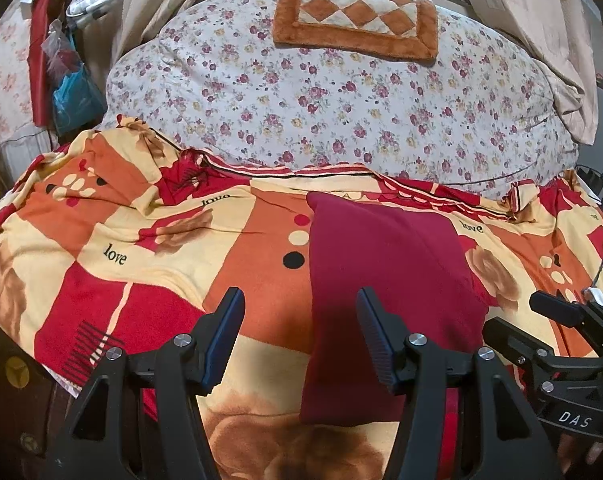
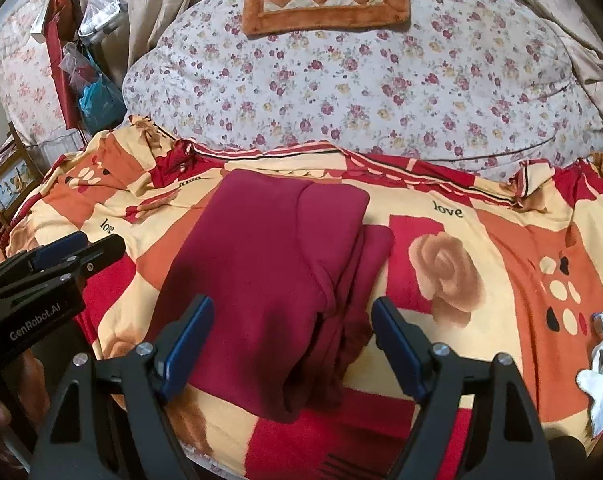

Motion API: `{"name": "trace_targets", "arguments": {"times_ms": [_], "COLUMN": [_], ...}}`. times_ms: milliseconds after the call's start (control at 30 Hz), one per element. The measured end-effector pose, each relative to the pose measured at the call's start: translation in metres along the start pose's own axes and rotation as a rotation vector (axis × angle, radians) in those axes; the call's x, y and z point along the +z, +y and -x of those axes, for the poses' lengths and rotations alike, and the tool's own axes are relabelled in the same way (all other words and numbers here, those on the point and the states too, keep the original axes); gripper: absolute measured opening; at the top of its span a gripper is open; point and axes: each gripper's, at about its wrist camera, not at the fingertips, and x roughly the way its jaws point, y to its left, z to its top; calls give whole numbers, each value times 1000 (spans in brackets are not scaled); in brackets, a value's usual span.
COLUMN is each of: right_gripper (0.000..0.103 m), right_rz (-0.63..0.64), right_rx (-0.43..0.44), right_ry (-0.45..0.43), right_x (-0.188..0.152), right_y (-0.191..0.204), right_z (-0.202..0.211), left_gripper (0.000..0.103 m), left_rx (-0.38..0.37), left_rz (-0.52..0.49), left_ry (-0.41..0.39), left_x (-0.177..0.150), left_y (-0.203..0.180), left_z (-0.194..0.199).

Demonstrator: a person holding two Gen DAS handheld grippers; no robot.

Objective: Fold small clothes

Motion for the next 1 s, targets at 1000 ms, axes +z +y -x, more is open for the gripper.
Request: {"name": "trace_targets", "arguments": {"times_ms": [1000], "right_gripper": [84], "right_rz": [2], "right_rx": [18], "right_ry": [31], "right_x": [-1], "right_y": [-4], "right_z": [-11], "left_gripper": [37], "left_rx": [-2], "left_rz": [-3], "left_ry": [9], "left_x": [-6], "left_y": [-5], "left_z": [-6]}}
